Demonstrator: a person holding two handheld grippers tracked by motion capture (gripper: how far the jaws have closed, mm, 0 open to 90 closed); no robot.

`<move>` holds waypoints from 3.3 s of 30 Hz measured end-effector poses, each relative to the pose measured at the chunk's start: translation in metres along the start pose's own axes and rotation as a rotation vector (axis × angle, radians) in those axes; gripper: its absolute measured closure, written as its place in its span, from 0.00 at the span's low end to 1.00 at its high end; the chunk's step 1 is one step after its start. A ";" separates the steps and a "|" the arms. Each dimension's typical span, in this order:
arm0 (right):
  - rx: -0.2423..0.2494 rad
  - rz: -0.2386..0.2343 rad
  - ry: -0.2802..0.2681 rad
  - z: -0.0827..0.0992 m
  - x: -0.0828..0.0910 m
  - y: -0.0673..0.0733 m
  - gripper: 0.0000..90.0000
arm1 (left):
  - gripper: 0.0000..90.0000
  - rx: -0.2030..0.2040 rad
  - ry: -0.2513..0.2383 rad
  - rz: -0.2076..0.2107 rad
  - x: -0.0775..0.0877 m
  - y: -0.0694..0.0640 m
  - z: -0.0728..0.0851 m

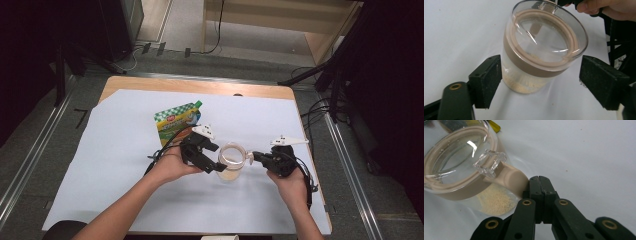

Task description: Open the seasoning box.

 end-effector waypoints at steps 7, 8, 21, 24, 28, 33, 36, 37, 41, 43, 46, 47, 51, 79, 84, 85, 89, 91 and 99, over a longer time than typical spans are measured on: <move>-0.003 0.004 0.000 0.001 -0.001 0.000 1.00 | 0.16 -0.058 0.024 -0.017 -0.013 -0.001 -0.002; -0.003 0.005 0.001 0.001 -0.001 0.000 1.00 | 0.16 -0.079 0.027 -0.033 -0.016 -0.001 -0.003; -0.001 0.013 -0.002 0.001 -0.002 -0.001 1.00 | 0.13 -0.096 0.049 -0.062 -0.027 0.000 -0.004; 0.000 0.015 -0.003 0.001 -0.002 0.000 1.00 | 0.12 -0.077 0.069 -0.056 -0.026 0.000 -0.006; 0.000 0.015 -0.001 0.001 -0.002 -0.001 1.00 | 0.12 -0.082 0.080 -0.060 -0.026 -0.001 -0.007; 0.000 0.020 -0.003 0.001 -0.002 0.000 1.00 | 0.12 -0.089 0.084 -0.065 -0.025 -0.001 -0.007; -0.001 0.021 -0.003 0.001 -0.002 0.000 1.00 | 0.12 -0.087 0.082 -0.064 -0.025 -0.001 -0.007; 0.000 0.021 -0.003 0.001 -0.002 0.000 1.00 | 0.12 -0.087 0.082 -0.064 -0.025 -0.001 -0.007; 0.001 0.022 -0.003 0.001 -0.002 0.000 1.00 | 0.12 -0.096 0.075 -0.075 -0.026 -0.001 -0.008; 0.002 0.022 -0.002 0.001 -0.002 0.000 1.00 | 0.12 -0.118 0.064 -0.098 -0.024 -0.001 -0.011; 0.004 0.023 -0.001 0.002 -0.002 0.000 1.00 | 0.12 -0.107 0.068 -0.084 -0.024 -0.001 -0.012; 0.003 0.023 -0.001 0.002 -0.002 0.000 1.00 | 0.12 -0.109 0.071 -0.084 -0.023 -0.001 -0.012; 0.003 0.023 -0.001 0.002 -0.002 0.000 1.00 | 0.12 -0.116 0.081 -0.089 -0.022 -0.001 -0.013; -0.006 0.022 0.000 0.002 -0.002 0.000 1.00 | 0.13 -0.142 0.077 -0.092 -0.014 -0.003 -0.033; -0.002 0.023 -0.001 0.002 -0.002 0.000 1.00 | 0.28 -0.161 0.027 -0.054 -0.009 -0.011 -0.046; 0.000 0.022 -0.001 0.002 -0.002 0.000 1.00 | 0.29 -0.169 0.027 -0.061 -0.008 -0.012 -0.051; -0.005 0.021 0.001 0.002 -0.001 0.000 1.00 | 0.36 -0.168 0.007 -0.052 -0.005 -0.015 -0.059; -0.005 0.015 -0.002 0.002 -0.001 0.000 1.00 | 0.45 -0.159 0.007 -0.042 -0.005 -0.017 -0.062; -0.006 0.006 -0.003 0.003 -0.001 0.000 1.00 | 0.65 -0.154 0.006 0.020 -0.001 -0.029 -0.075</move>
Point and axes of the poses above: each handheld gripper's, and its own axes: x roughly backward along the jaws, z roughly out of its underside, y roughly to its left, the point moved 10 cm from there along -x, roughly forward along the jaws, and after that the axes turned 12 degrees about -x, right-handed, at the moved point
